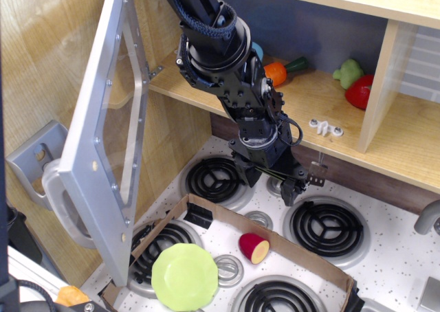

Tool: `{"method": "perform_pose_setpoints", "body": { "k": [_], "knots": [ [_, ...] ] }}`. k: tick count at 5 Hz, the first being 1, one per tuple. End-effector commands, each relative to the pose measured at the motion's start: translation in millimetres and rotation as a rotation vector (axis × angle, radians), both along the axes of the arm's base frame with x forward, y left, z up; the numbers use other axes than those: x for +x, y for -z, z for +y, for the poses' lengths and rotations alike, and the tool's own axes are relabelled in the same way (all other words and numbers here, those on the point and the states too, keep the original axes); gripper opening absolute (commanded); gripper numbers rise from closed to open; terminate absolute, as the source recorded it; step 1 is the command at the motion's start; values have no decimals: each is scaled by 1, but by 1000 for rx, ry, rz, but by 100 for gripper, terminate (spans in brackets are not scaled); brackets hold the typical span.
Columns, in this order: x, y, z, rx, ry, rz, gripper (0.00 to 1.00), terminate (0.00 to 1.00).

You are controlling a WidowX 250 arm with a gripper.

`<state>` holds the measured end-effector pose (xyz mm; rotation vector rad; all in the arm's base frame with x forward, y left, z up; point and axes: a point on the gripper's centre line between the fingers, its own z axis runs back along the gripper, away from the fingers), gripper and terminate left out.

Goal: Close microwave

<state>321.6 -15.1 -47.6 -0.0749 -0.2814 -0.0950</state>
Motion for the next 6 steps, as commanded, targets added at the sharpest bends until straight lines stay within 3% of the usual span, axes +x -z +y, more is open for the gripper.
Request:
{"method": "perform_pose_setpoints", "body": {
  "k": [1,2,4,5,6],
  "knots": [
    [0,0,0,0,0,0,100,0],
    [-4,-26,10,38,40,-9,100,0],
    [-33,-75,30,120,110,-23,100,0],
    [-46,-109,44,159,120,31,100,0],
    [-52,-147,60,244,165,74,100,0]
  ]
}}
